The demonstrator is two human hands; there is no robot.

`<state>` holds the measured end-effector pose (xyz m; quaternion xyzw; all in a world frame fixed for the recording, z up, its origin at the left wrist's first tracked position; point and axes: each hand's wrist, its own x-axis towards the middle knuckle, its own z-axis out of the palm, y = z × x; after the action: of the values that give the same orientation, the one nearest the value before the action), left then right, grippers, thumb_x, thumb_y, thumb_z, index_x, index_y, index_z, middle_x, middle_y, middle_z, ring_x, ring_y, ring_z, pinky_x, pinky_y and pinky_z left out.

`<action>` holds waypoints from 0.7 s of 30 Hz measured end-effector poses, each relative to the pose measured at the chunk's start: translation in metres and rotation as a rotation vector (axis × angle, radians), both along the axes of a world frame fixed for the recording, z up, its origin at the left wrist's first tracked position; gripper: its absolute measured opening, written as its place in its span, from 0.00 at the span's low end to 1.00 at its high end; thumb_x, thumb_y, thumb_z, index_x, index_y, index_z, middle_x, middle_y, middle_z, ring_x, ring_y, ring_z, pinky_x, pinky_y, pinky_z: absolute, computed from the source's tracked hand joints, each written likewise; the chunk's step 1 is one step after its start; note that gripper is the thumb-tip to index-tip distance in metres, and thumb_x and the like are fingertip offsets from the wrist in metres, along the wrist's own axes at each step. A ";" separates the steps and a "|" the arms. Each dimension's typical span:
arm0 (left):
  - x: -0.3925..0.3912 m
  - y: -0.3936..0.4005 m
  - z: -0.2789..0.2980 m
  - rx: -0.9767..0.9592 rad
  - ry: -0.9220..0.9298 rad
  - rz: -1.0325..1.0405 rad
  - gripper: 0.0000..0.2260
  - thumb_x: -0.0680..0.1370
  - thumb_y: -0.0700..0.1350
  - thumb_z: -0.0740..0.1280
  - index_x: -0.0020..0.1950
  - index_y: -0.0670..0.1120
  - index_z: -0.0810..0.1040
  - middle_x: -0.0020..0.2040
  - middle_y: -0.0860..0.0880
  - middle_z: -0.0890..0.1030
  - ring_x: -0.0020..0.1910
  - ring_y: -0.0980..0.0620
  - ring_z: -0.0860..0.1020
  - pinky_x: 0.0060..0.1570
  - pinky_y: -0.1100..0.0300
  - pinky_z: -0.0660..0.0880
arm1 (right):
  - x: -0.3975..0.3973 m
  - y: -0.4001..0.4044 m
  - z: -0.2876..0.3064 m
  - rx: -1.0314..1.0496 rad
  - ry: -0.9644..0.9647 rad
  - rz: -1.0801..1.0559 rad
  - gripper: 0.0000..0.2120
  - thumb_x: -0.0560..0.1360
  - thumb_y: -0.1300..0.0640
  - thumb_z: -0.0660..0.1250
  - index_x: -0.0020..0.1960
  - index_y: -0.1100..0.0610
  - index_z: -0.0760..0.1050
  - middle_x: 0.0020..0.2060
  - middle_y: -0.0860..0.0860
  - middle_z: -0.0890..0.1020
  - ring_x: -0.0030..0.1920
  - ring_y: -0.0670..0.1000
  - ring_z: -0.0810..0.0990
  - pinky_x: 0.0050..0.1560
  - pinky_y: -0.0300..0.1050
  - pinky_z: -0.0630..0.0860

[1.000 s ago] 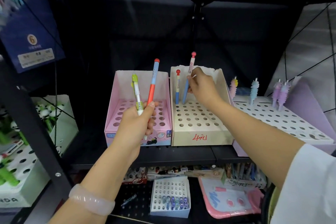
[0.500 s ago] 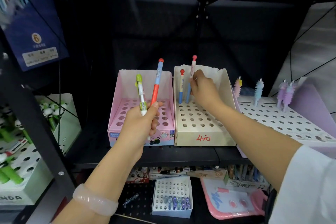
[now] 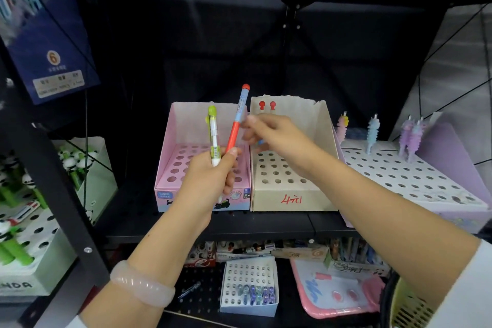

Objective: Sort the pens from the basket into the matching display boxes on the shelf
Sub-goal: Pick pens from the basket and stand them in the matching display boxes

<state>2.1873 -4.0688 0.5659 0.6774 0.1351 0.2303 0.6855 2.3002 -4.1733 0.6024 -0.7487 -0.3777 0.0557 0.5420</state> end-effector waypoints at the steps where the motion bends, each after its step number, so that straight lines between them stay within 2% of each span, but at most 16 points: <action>1: 0.002 -0.002 0.001 0.011 0.000 -0.006 0.09 0.79 0.47 0.62 0.42 0.47 0.77 0.23 0.53 0.71 0.20 0.59 0.68 0.20 0.68 0.66 | -0.007 0.000 0.001 -0.008 0.031 0.090 0.08 0.78 0.51 0.61 0.44 0.49 0.78 0.39 0.45 0.81 0.39 0.41 0.80 0.41 0.34 0.78; 3: 0.005 -0.007 0.005 0.006 -0.008 -0.033 0.09 0.79 0.47 0.62 0.41 0.46 0.76 0.24 0.52 0.73 0.21 0.57 0.70 0.21 0.66 0.68 | -0.012 0.000 0.002 0.035 0.047 0.136 0.06 0.77 0.55 0.63 0.44 0.52 0.78 0.39 0.47 0.82 0.38 0.40 0.80 0.42 0.35 0.78; 5: 0.008 -0.010 0.009 -0.037 -0.028 -0.076 0.08 0.79 0.48 0.62 0.45 0.46 0.77 0.28 0.52 0.78 0.22 0.56 0.72 0.22 0.65 0.70 | -0.009 -0.003 0.005 0.105 0.066 0.086 0.07 0.78 0.57 0.62 0.43 0.54 0.76 0.37 0.48 0.81 0.36 0.41 0.80 0.39 0.35 0.78; 8: 0.010 -0.012 0.008 -0.029 -0.007 -0.084 0.09 0.79 0.51 0.60 0.50 0.49 0.76 0.33 0.52 0.80 0.20 0.57 0.71 0.19 0.66 0.66 | 0.012 -0.016 0.010 0.256 0.146 -0.105 0.07 0.80 0.58 0.58 0.45 0.55 0.73 0.38 0.51 0.80 0.34 0.43 0.81 0.37 0.35 0.78; 9: 0.010 -0.011 0.007 -0.011 0.005 -0.065 0.09 0.79 0.52 0.60 0.50 0.49 0.75 0.33 0.52 0.80 0.20 0.58 0.69 0.18 0.67 0.64 | 0.022 -0.021 0.011 0.263 0.114 -0.211 0.07 0.80 0.58 0.57 0.45 0.55 0.72 0.38 0.51 0.80 0.33 0.42 0.81 0.36 0.34 0.78; 11: 0.012 -0.010 0.004 0.007 0.012 -0.029 0.08 0.80 0.51 0.59 0.49 0.48 0.73 0.34 0.52 0.78 0.19 0.59 0.66 0.18 0.68 0.62 | 0.040 -0.032 0.007 0.138 -0.065 -0.455 0.06 0.80 0.56 0.57 0.46 0.54 0.70 0.39 0.52 0.81 0.33 0.41 0.81 0.37 0.30 0.76; 13: 0.013 -0.010 0.003 -0.021 0.009 -0.021 0.07 0.80 0.48 0.58 0.48 0.48 0.73 0.33 0.52 0.78 0.20 0.59 0.66 0.17 0.68 0.62 | 0.053 -0.038 -0.002 -0.056 -0.211 -0.590 0.05 0.80 0.54 0.57 0.47 0.53 0.70 0.41 0.54 0.82 0.39 0.47 0.81 0.39 0.26 0.70; 14: 0.014 -0.010 0.004 -0.053 0.003 -0.022 0.07 0.81 0.46 0.57 0.48 0.48 0.73 0.33 0.52 0.78 0.20 0.59 0.67 0.18 0.67 0.62 | 0.056 -0.038 -0.009 -0.152 -0.261 -0.611 0.05 0.80 0.54 0.57 0.47 0.52 0.69 0.41 0.54 0.82 0.40 0.49 0.81 0.42 0.28 0.68; 15: 0.015 -0.010 0.004 -0.089 -0.006 -0.024 0.08 0.81 0.44 0.56 0.48 0.47 0.74 0.33 0.51 0.78 0.21 0.58 0.68 0.18 0.67 0.63 | 0.058 -0.038 -0.015 -0.230 -0.314 -0.622 0.05 0.80 0.53 0.56 0.47 0.52 0.69 0.39 0.54 0.82 0.41 0.50 0.81 0.45 0.35 0.65; 17: 0.016 -0.009 0.004 -0.140 -0.030 -0.025 0.09 0.81 0.41 0.54 0.47 0.46 0.74 0.33 0.49 0.78 0.21 0.58 0.68 0.19 0.66 0.64 | 0.058 -0.035 -0.021 -0.292 -0.401 -0.644 0.06 0.80 0.52 0.56 0.46 0.51 0.69 0.36 0.53 0.82 0.37 0.47 0.79 0.37 0.41 0.63; 19: 0.015 -0.007 0.003 -0.144 -0.044 -0.024 0.10 0.81 0.39 0.53 0.48 0.46 0.74 0.34 0.48 0.79 0.22 0.58 0.69 0.20 0.66 0.65 | 0.059 -0.032 -0.020 -0.275 -0.414 -0.640 0.07 0.80 0.53 0.56 0.46 0.52 0.70 0.33 0.52 0.81 0.31 0.44 0.76 0.28 0.35 0.61; 21: 0.014 -0.004 0.001 -0.137 -0.051 -0.025 0.11 0.81 0.38 0.53 0.48 0.47 0.74 0.35 0.47 0.79 0.22 0.58 0.70 0.21 0.66 0.66 | 0.061 -0.030 -0.019 -0.316 -0.415 -0.602 0.07 0.80 0.53 0.56 0.45 0.53 0.69 0.32 0.51 0.79 0.27 0.45 0.71 0.26 0.40 0.55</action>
<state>2.2008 -4.0730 0.5671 0.6243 0.1245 0.2293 0.7363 2.3614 -4.2029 0.5835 -0.8954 -0.2295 -0.2007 0.3245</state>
